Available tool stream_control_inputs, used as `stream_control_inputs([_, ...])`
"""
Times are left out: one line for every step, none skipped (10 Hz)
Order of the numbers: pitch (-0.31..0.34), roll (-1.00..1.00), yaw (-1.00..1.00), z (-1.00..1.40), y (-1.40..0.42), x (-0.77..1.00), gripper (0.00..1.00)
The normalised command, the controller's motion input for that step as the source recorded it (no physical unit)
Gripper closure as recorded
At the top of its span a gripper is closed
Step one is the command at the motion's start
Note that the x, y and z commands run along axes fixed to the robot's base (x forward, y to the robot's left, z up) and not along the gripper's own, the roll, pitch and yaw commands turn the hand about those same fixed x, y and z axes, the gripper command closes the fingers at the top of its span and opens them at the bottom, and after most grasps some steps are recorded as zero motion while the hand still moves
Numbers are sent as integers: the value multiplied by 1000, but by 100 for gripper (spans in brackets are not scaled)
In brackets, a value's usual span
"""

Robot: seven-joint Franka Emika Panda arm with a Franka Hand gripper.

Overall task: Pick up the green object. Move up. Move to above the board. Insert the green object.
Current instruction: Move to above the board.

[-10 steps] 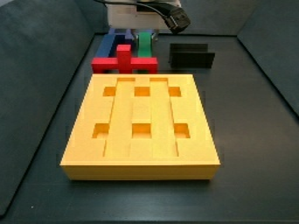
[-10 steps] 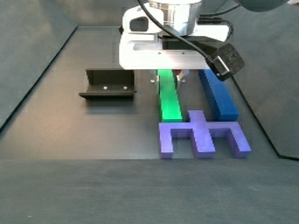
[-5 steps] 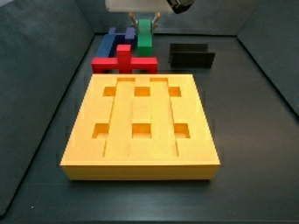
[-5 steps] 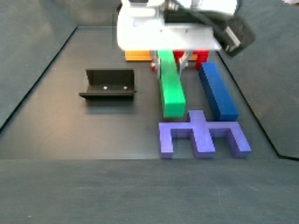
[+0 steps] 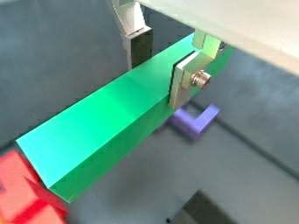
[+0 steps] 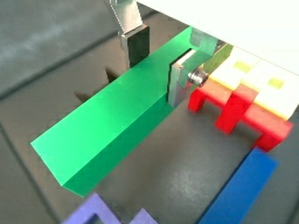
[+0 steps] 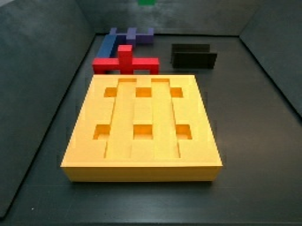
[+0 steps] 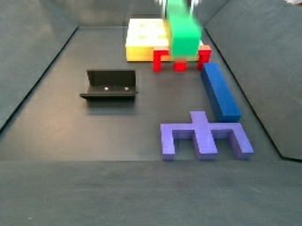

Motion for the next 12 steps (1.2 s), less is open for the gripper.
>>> stream_control_inputs([72,15,4,1400,-8,6,100])
stream_control_inputs([66,13,1,839,-5,17,100])
stream_control_inputs([69,9,0,341,3,42,100])
stream_control_inputs([305,-29,-193,177,-1400,29,100])
stream_control_inputs([290,-15,-176,173,-1400,27,100])
stream_control_inputs([223,3,-79,186,-1400,30,100])
stream_control_inputs([165,-33,-45,184,-1400,35,100])
stream_control_inputs([121,-2,-15,185,-1400,44,100])
stream_control_inputs([112,-8,1,196,-1400,64,100])
stream_control_inputs([120,-6,3,196,-1400,79,100])
stream_control_inputs([140,9,0,207,-1400,118,100])
stream_control_inputs([153,7,12,149,-983,120,100])
